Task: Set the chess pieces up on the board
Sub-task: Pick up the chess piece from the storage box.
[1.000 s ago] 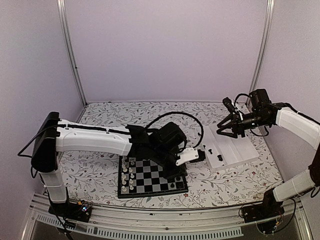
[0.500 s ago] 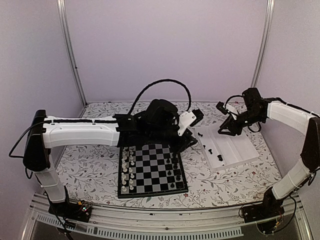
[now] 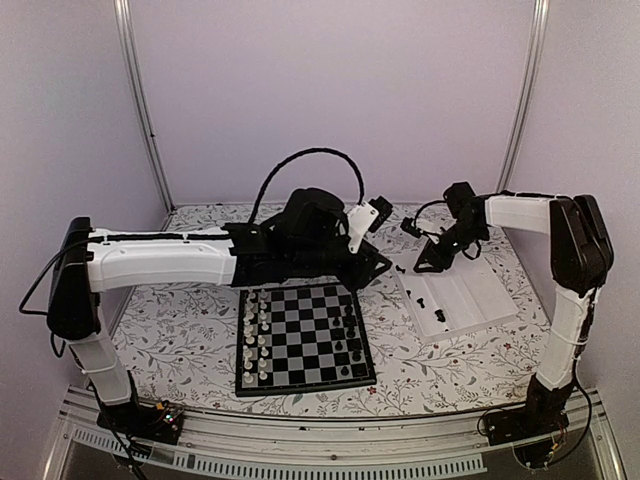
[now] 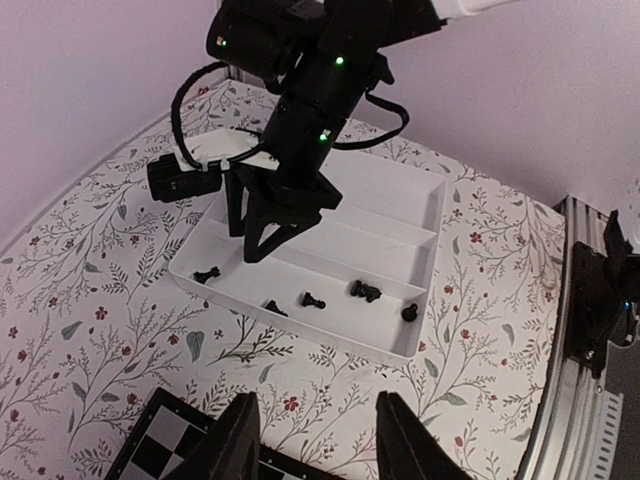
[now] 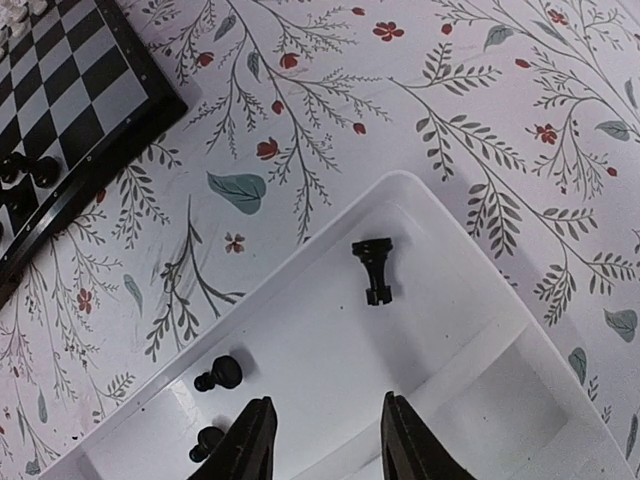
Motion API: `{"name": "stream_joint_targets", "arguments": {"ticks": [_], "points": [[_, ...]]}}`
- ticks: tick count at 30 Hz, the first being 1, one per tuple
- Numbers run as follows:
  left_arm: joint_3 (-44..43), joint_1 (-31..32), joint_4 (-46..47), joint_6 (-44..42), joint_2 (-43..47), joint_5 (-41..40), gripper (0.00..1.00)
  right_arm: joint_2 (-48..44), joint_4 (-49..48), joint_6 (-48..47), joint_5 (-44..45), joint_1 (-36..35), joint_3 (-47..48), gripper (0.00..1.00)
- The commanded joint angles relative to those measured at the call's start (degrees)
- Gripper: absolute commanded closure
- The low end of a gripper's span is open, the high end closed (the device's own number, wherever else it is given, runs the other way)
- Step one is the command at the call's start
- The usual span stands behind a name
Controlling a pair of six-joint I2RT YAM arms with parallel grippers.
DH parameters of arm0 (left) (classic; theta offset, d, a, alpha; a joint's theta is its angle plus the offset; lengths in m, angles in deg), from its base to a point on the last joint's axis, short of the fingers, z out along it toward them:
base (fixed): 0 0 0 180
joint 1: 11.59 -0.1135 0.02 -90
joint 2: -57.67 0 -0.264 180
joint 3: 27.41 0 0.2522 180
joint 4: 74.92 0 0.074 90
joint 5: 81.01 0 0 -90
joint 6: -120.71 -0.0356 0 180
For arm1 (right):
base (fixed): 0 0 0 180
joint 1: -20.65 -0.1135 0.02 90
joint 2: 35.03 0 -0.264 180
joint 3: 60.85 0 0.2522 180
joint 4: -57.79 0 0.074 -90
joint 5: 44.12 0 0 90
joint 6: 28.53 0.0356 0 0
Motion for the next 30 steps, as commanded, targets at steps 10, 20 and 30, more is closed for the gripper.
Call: {"name": "stream_joint_targets", "arguments": {"ticks": [10, 20, 30], "points": [[5.48, -2.03, 2.08, 3.25, 5.54, -0.61, 0.57, 12.45, -1.25, -1.16, 6.18, -4.33, 9.64, 0.59], [6.56, -2.23, 2.88, 3.41, 6.08, 0.25, 0.57, 15.71, -1.92, -2.02, 8.05, -4.44, 9.91, 0.64], [7.09, -2.64, 3.39, 4.46, 5.97, -0.05, 0.57, 14.63, -2.92, -2.22, 8.87, -4.51, 7.47, 0.9]]}}
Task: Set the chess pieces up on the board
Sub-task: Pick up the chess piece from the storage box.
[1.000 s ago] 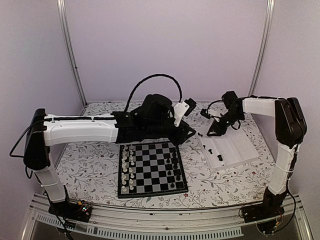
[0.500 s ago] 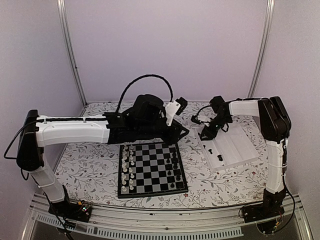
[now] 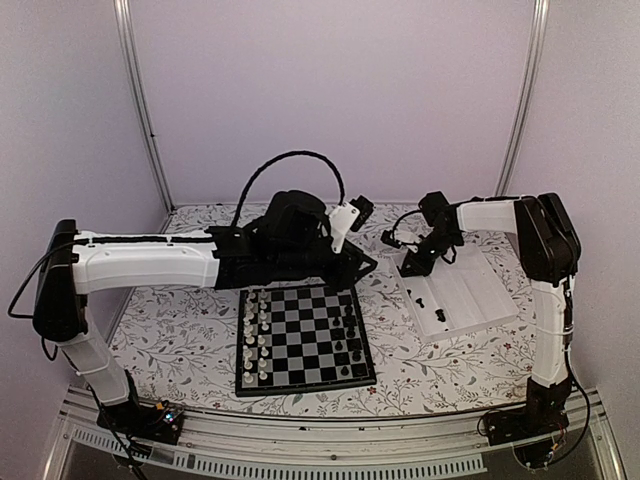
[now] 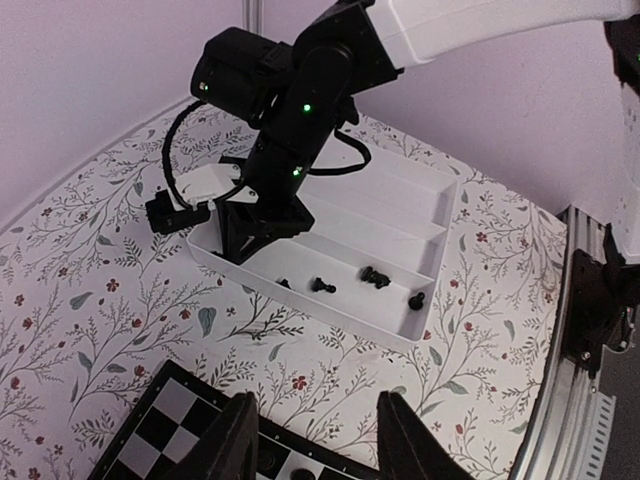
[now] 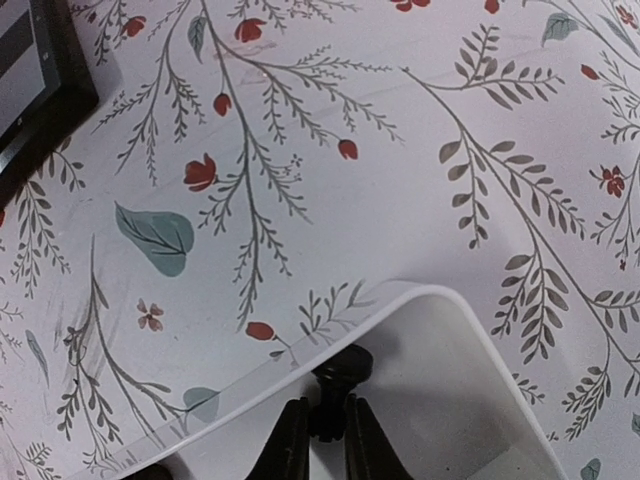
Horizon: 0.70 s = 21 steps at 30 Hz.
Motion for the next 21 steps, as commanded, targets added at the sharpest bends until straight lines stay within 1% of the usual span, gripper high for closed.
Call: {"name": "stream_joint_targets", "arguments": {"ticks": [1, 4, 6, 11, 17, 21], "points": [[0.96, -1.42, 2.09, 2.1, 1.2, -0.13, 0.57, -0.12, -0.83, -0.11, 2.67, -0.33, -2.44, 0.91], [1.72, -2.87, 2.67, 5.2, 0.59, 0.35, 0.57, -4.25, -1.25, -0.17, 3.45, -0.34, -5.64, 0.93], [2.61, -4.72, 5.35, 8.16, 0.28, 1.38, 0.57, -7.15, -1.25, -0.18, 3.59, -0.27, -7.6, 0.94], [6.19, -8.02, 11.12, 14.42, -0.17, 8.07, 0.56, -14.5, -0.34, 0.32, 3.36, -0.28, -10.86, 0.94], [4.74, -8.5, 14.44, 15.68, -4.05, 13.73, 0.57, -21.24, 2.72, 1.33, 1.75, -1.84, -11.31, 0.94], [3.05, -8.5, 16.17, 17.06, -7.09, 16.41, 0.57, -23.7, 4.2, 2.49, 0.55, -5.61, -11.23, 0.94]]}}
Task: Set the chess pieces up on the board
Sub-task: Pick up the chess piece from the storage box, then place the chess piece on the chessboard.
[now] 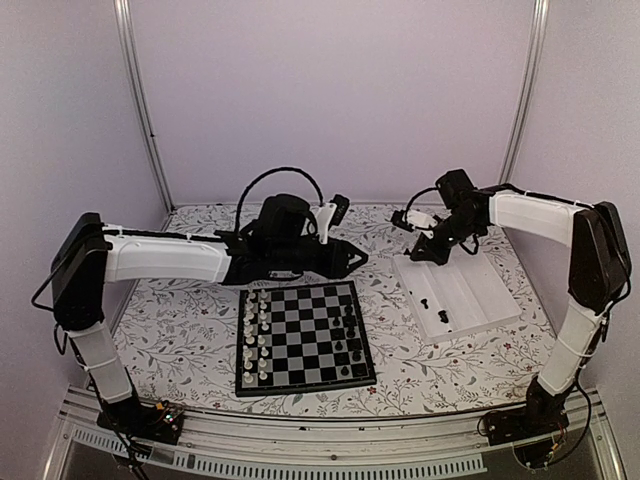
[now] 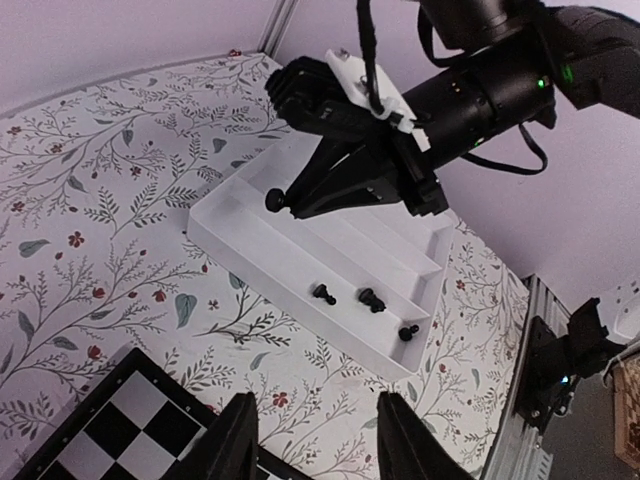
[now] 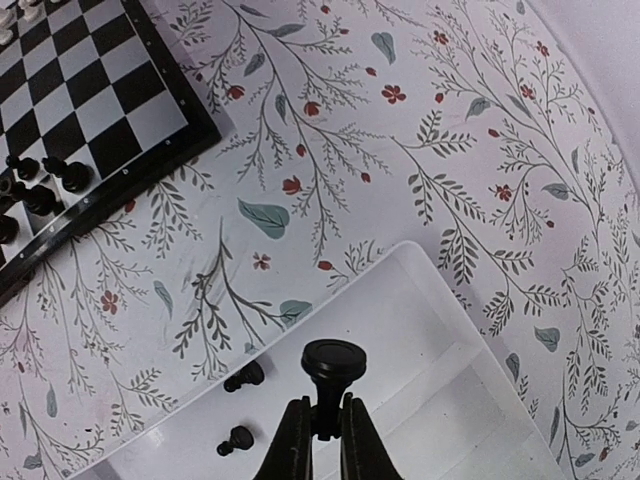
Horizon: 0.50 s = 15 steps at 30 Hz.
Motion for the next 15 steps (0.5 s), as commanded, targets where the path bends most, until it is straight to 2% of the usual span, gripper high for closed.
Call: {"name": "stream_joint_targets", "arguments": {"ticks": [1, 8, 15], "points": [[-2.85, 0.0, 4.24, 2.38, -3.66, 4.93, 0.57, -3.46, 2.98, 1.81, -2.34, -5.0, -0.3, 0.94], [-6.76, 0.0, 3.73, 2.29, -7.9, 8.67, 0.55, -5.78, 4.54, 2.58, -3.24, -12.57, 0.14, 0.94], [-6.36, -0.47, 3.92, 4.61, -8.48, 10.04, 0.56, -7.77, 4.75, 3.01, -3.31, -15.13, 0.23, 0.94]]}}
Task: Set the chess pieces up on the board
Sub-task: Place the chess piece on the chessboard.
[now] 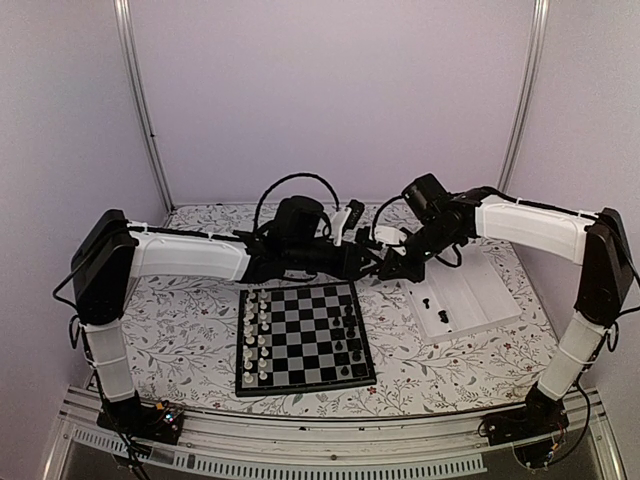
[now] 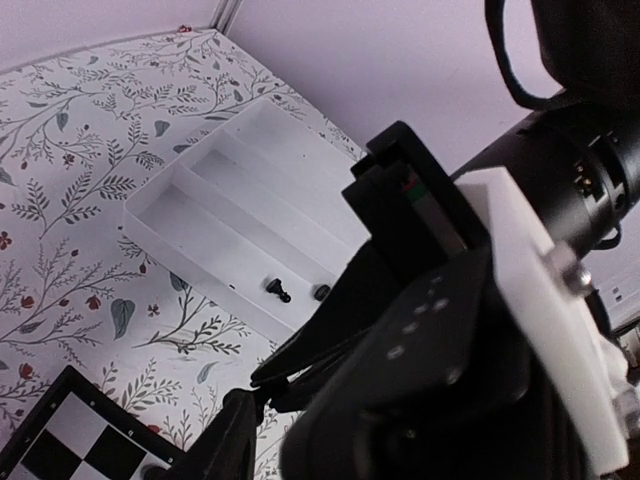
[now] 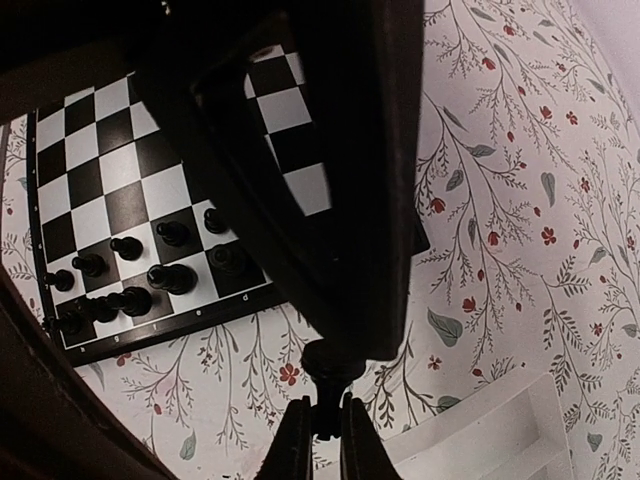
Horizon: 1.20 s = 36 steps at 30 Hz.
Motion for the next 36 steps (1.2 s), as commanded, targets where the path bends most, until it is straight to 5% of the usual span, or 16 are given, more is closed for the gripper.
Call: {"name": "stream_joint_targets", "arguments": {"ticks": [1, 21, 36], "points": [[-0.44, -0.62, 2.1, 2.38, -0.62, 2.29, 0.56, -3.31, 1.04, 1.08, -0.73, -0.65, 0.23, 0.94], [4.35, -2.56, 7.86, 10.05, -0.79, 5.76, 0.56, -6.68, 1.95, 0.93, -1.98, -2.22, -0.6, 0.93], [4.19, -2.96, 11.97, 12.62, -2.82, 11.0, 0.78, -7.43, 1.56, 0.56, -1.51, -3.05, -1.43, 0.93]]}}
